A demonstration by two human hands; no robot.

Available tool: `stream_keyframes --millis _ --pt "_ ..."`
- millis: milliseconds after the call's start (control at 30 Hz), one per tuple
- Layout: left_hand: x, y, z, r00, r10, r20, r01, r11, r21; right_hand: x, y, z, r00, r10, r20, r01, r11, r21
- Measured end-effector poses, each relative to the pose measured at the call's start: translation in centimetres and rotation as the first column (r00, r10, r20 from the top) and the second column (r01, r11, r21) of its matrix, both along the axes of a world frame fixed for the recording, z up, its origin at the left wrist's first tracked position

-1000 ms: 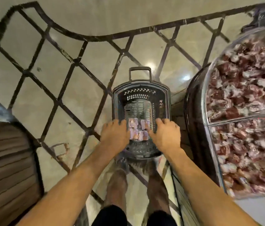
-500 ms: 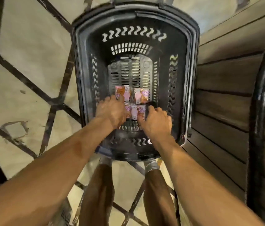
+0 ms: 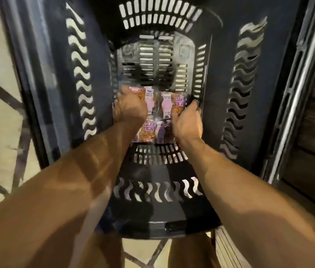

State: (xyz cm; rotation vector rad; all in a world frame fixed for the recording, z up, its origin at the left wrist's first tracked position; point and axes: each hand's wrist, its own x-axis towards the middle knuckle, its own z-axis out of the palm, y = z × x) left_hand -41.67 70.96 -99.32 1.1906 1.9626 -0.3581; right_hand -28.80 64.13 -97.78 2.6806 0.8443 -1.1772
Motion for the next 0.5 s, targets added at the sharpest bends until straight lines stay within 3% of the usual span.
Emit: stream_keyframes --millis 100,300,500 --pt "0.8 -0.4 -2.1 0.992 0.125 -0.03 -0.126 0.991 -0.039 0.2 1.4 -1.8 0.996 -0.07 -0.049 0.069 0.997 -0.016" --pt "0.8 -1.1 -3.6 0.993 0.076 -0.087 -0.079 0.996 -0.034 -0.3 2.3 -4.0 0.978 -0.207 -0.041 0.205 0.978 -0.047" --pt "0.5 -1.4 -3.4 0.997 0.065 -0.036 -0.064 0.997 0.042 -0.8 2.3 -3.7 0.974 -0.224 0.024 0.225 0.974 -0.028"
